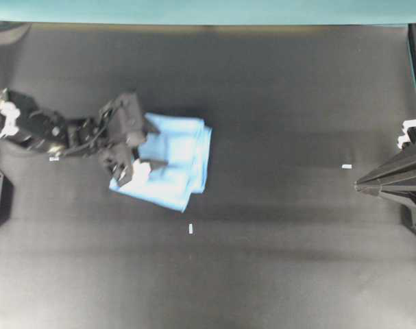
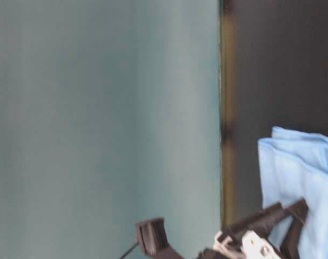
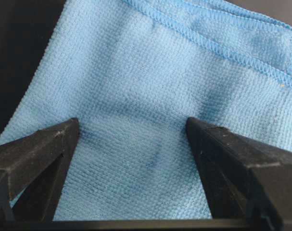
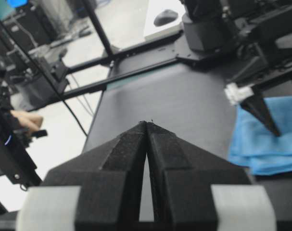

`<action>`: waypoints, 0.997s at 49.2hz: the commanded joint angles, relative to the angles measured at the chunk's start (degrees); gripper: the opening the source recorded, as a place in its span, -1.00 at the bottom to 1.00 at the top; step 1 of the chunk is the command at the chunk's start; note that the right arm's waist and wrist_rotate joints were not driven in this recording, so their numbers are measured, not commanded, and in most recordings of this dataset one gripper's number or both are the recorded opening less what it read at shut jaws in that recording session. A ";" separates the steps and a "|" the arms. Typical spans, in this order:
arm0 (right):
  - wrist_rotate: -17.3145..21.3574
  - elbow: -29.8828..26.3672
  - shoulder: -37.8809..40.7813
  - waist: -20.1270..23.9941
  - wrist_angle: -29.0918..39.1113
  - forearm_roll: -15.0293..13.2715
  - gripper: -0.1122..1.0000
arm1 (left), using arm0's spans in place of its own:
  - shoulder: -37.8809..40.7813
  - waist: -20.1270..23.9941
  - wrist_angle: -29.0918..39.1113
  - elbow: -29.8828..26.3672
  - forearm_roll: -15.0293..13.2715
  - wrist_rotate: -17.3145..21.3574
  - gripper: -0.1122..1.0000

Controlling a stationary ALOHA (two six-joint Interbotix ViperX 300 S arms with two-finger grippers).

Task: Push a blue cloth with the left arm to wipe the desk.
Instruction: 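Push the blue cloth down and left across the table with the left gripper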

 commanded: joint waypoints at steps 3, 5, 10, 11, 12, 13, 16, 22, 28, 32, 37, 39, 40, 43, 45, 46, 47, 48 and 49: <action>0.00 -0.79 0.18 0.09 -0.26 0.09 -0.80 | -1.93 -4.48 -0.26 1.93 0.26 -0.18 0.79; 0.09 -0.79 0.18 0.09 -0.26 0.09 -0.80 | -2.20 -5.98 -0.26 2.46 0.26 -0.18 0.79; 0.00 -0.79 0.09 0.09 -0.26 0.09 -0.80 | -2.90 -10.20 -0.26 3.60 0.26 -0.35 0.79; 0.09 -0.70 0.00 0.00 -0.26 0.09 -0.80 | -2.99 -10.99 -0.26 3.69 0.26 -0.35 0.79; 0.00 -0.79 0.00 0.09 -0.26 0.09 -0.80 | -3.34 -11.78 -0.18 3.78 0.26 -0.44 0.79; 0.09 -0.79 0.00 0.09 -0.26 0.09 -0.80 | -3.52 -12.66 -0.09 3.96 0.26 -0.44 0.79; 0.09 -0.79 0.00 0.09 -0.26 0.09 -0.80 | -3.96 -14.85 0.00 4.04 0.26 -0.79 0.79; 0.00 -0.70 0.00 0.09 -0.26 0.09 -0.80 | -4.57 -19.07 0.09 4.22 0.18 -2.55 0.79; 0.00 -0.70 -0.09 0.09 -0.26 0.09 -0.80 | -4.57 -23.64 0.18 4.48 0.26 -4.57 0.79; 0.09 -0.79 0.00 0.09 -0.26 0.09 -0.80 | -4.75 -26.46 0.26 4.66 0.26 -5.80 0.79; 0.00 -0.79 -0.09 0.09 -0.26 0.09 -0.80 | -5.27 -29.97 0.97 4.83 0.18 -7.56 0.79; 0.00 -0.79 -0.09 0.00 -0.26 0.09 -0.80 | -5.71 -31.64 1.41 4.92 0.26 -8.44 0.79; 0.09 -0.79 -0.09 0.09 -0.35 0.09 -0.80 | -5.89 -32.26 1.58 5.01 0.26 -8.88 0.79; 0.09 -0.79 -0.09 0.09 -0.53 0.09 -0.80 | -6.50 -33.93 2.02 4.92 0.26 -9.93 0.79; 0.00 -0.79 -0.09 0.09 -0.44 0.09 -0.80 | -7.03 -34.89 2.11 5.01 0.26 -10.55 0.79; 0.09 -0.70 -0.09 0.09 -0.53 0.09 -0.80 | -7.29 -35.24 2.20 5.01 0.26 -10.81 0.79; 0.00 -0.79 -0.09 0.00 -0.53 0.09 -0.80 | -7.47 -35.60 2.20 5.01 0.26 -10.99 0.79; 0.09 -0.79 -0.09 0.09 -0.53 0.09 -0.80 | -7.82 -35.95 2.20 5.01 0.26 -11.25 0.79; 0.00 -0.79 -0.09 0.09 -0.53 0.09 -0.80 | -8.09 -36.21 2.20 5.01 0.26 -11.43 0.79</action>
